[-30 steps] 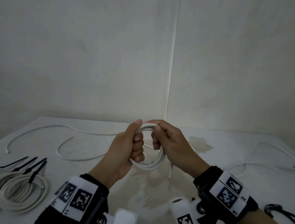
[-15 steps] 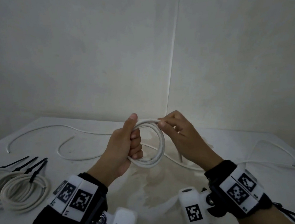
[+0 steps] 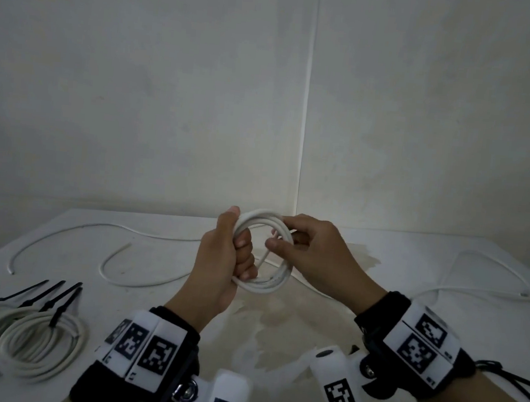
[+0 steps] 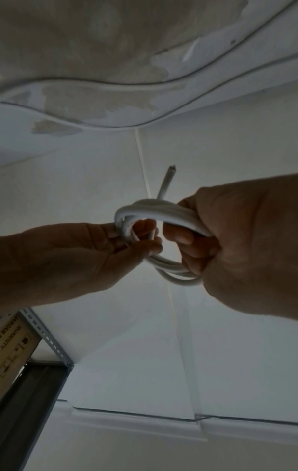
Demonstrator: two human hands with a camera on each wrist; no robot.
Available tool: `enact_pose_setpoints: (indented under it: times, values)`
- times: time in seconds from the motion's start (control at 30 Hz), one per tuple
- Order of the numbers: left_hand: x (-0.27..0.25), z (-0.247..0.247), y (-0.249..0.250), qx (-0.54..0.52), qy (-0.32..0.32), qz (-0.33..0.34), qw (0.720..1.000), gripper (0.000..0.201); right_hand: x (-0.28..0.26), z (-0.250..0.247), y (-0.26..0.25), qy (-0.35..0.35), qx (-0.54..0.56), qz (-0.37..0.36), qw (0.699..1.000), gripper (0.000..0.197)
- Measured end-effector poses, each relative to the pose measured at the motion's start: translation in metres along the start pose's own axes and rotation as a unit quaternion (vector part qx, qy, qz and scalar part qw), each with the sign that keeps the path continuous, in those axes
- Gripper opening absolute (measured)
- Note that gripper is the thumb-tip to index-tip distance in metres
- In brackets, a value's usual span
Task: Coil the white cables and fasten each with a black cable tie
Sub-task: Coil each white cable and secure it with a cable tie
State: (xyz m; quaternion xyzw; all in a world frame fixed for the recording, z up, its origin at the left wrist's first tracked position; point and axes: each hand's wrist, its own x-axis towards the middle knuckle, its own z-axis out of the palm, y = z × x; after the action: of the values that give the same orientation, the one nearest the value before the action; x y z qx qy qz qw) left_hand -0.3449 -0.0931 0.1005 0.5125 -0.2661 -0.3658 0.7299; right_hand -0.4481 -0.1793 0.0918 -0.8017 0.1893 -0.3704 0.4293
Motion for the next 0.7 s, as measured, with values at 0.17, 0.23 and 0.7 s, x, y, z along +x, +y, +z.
enact_pose_setpoints:
  times: [0.17, 0.23, 0.7]
  values:
    - [0.0012, 0.0042, 0.0015, 0.021, -0.001, 0.021, 1.0, 0.051, -0.001, 0.0034, 0.0014, 0.028, 0.129, 0.032, 0.991, 0.011]
    - [0.0015, 0.0033, 0.0007, 0.033, 0.001, 0.022, 0.999, 0.051, -0.0024, 0.0027, 0.0014, 0.005, 0.171, 0.047, 0.984, 0.009]
    - [0.0029, -0.0048, -0.0081, 0.067, 0.003, 0.021, 0.998, 0.053, -0.0046, -0.002, 0.0082, -0.178, 0.395, 0.115, 0.894, 0.023]
